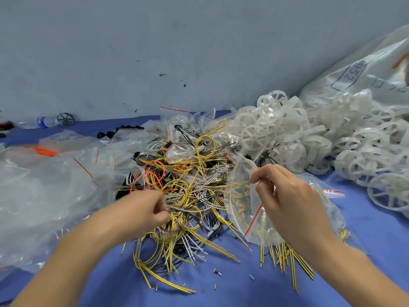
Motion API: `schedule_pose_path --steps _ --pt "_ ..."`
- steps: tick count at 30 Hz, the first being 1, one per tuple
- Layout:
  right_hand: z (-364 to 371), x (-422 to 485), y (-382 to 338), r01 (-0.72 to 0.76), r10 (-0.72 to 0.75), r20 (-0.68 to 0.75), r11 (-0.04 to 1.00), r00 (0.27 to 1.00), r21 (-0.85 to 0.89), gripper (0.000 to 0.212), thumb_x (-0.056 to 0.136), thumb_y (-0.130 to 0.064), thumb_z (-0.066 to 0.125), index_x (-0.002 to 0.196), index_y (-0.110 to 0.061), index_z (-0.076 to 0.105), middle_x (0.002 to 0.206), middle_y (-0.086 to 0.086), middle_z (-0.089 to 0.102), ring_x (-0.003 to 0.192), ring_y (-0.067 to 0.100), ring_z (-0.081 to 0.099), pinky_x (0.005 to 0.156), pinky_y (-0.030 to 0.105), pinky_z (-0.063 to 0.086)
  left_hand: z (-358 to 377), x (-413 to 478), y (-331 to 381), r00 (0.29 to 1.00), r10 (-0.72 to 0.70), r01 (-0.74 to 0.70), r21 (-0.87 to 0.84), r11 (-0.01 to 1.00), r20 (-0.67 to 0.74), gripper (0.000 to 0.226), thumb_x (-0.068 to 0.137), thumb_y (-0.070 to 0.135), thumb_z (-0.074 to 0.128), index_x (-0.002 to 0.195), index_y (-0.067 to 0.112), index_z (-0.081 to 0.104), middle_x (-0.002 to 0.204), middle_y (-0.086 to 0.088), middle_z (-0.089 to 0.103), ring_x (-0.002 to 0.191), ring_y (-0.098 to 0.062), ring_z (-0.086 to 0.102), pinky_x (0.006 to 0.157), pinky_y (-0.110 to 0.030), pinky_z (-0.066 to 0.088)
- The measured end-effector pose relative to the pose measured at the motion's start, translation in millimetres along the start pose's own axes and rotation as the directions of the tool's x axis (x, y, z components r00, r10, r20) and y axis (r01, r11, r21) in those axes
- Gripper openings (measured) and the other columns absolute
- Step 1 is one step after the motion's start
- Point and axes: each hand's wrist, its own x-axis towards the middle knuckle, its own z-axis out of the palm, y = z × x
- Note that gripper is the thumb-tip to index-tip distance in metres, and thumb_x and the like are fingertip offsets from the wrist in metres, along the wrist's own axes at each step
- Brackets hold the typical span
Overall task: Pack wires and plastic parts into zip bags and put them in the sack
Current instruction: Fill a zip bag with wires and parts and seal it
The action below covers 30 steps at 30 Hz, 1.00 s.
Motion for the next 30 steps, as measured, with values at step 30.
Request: schedule_pose_path --steps 30 --pt "-11.4 2.7 -22.3 0.189 -0.183 0.180 0.982 0.966 -0.012 0.006 0.095 -0.034 0.040 0.098 -0.034 0.045 0.083 -0.018 0.052 0.064 0.010 0.049 0.050 0.022 0.033 14.8 30.4 112.2 0.973 0.227 -0.107 -0.802 0.587 0.036 0.047 0.094 0.004 0.055 0.058 0.026 0.074 0.057 0.005 0.068 0.057 -0.004 0.066 0.058 -0.016 0.052"
